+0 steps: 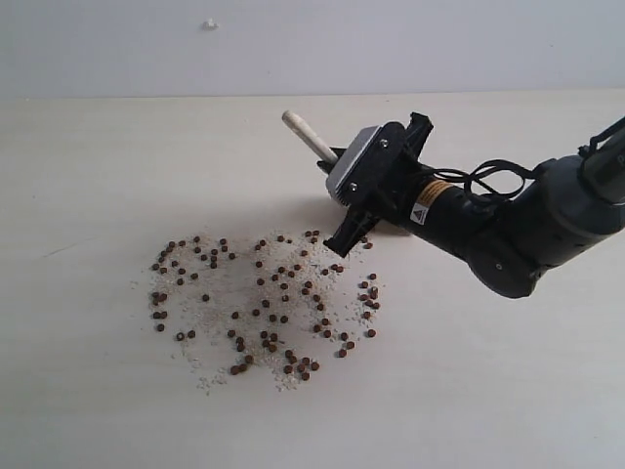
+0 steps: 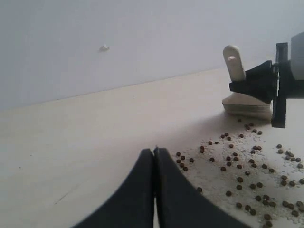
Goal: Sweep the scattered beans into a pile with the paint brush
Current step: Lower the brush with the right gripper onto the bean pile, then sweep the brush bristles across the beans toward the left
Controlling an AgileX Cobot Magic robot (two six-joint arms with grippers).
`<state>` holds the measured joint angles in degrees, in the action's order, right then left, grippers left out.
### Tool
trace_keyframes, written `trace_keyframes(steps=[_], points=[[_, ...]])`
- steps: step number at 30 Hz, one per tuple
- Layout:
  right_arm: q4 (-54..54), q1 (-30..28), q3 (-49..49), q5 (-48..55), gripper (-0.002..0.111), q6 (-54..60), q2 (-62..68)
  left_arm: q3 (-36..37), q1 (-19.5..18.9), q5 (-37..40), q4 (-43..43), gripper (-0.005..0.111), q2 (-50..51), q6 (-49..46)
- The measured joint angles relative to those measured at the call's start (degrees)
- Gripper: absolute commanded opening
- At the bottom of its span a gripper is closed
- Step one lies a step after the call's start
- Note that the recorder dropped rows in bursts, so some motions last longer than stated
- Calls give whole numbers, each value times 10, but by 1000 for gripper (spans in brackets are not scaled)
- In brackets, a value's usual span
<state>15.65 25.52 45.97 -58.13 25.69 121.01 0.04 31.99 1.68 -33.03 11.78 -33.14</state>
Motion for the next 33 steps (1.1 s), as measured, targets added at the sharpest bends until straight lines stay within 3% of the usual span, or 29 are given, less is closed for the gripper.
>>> trace_keyframes(steps=[25,33], points=[[117,-1,2,-75,0,-403,7,0,0,0,0,0,0,0],[157,-1,2,-104,0,-409,-28,0,0,0,7,0,0,0]])
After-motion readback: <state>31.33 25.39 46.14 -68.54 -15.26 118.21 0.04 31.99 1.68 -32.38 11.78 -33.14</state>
